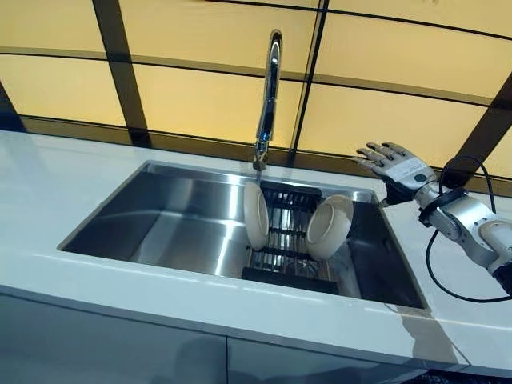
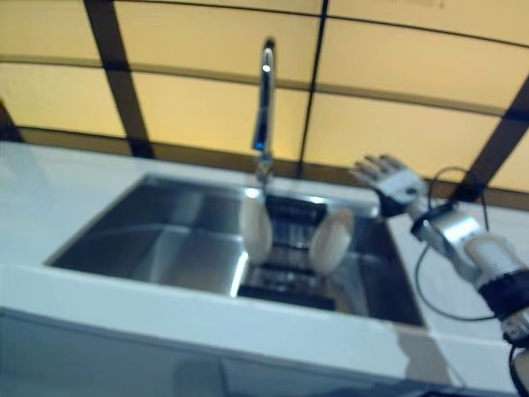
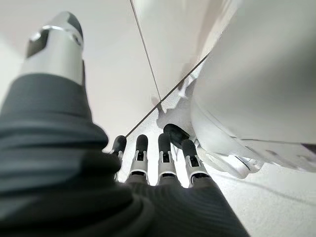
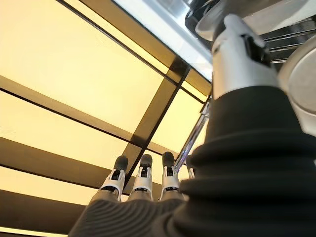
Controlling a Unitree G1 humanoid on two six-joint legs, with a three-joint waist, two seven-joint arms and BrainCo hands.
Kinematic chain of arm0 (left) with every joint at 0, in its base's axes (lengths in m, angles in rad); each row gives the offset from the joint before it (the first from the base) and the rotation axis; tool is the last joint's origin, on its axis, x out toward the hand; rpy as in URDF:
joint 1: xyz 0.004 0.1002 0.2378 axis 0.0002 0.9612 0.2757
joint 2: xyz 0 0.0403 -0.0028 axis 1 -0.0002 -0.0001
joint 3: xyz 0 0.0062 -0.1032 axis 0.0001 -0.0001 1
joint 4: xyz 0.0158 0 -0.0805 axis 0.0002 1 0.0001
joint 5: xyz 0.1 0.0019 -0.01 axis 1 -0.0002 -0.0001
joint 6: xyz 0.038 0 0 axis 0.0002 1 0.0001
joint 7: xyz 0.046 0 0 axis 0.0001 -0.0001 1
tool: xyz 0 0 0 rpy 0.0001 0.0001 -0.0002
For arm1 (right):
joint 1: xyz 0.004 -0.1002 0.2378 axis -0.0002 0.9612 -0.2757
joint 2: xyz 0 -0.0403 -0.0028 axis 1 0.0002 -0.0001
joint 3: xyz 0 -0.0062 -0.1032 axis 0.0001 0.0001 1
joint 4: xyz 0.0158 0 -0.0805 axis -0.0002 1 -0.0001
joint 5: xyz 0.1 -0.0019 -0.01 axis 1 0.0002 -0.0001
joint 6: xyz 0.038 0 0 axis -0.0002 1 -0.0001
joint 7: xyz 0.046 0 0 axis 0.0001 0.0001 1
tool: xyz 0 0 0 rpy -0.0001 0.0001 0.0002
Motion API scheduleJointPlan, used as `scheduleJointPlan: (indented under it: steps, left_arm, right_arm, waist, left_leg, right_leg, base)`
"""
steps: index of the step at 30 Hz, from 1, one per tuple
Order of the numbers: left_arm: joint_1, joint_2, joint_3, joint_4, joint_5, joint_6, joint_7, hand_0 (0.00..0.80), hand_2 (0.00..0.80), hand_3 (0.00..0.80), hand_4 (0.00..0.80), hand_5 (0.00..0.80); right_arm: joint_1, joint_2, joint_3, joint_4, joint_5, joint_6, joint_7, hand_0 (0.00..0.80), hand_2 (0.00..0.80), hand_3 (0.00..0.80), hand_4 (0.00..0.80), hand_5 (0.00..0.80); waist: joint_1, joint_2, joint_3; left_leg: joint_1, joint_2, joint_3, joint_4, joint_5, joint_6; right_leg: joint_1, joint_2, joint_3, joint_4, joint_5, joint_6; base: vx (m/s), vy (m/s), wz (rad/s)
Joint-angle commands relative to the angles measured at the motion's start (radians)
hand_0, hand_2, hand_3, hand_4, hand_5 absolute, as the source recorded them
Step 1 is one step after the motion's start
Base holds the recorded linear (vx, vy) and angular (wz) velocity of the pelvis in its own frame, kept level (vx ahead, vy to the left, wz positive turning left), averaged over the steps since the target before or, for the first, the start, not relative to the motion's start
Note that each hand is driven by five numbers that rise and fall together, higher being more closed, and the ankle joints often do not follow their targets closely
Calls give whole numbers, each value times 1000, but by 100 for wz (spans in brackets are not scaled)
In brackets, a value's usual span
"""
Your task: Take plates into dishwasher
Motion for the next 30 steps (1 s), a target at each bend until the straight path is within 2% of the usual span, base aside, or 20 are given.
scheduleJointPlan:
  steps: [1, 17, 30]
  left_arm:
    - [-27, 16, 17, 10, -27, -18, -24, 0, 0, 0, 0, 0]
    - [1, 22, 23, -18, -72, -18, -33, 0, 0, 0, 0, 0]
    - [23, 21, -1, -27, -70, -16, -35, 0, 0, 0, 0, 0]
  right_arm:
    - [-13, -24, 31, 29, -5, -12, -22, 0, 0, 0, 0, 0]
    - [30, -25, 53, 24, -54, -16, 20, 0, 0, 0, 0, 0]
    - [56, -14, 58, 28, -73, 2, -4, 0, 0, 0, 0, 0]
  waist:
    - [47, -20, -22]
    - [61, -13, 10]
    - [65, 1, 29]
  left_leg:
    - [34, 24, 20, -2, -71, -4]
    - [6, 30, 15, -2, -56, -8]
    - [-8, 29, 11, -2, -50, -9]
  right_leg:
    - [-91, -43, -4, -3, 118, 80]
    - [-108, -38, -19, -3, 115, 77]
    - [-119, -38, -20, -3, 115, 76]
  base:
    - [0, 0, 0]
    - [-1, -2, 1]
    - [0, -1, 0]
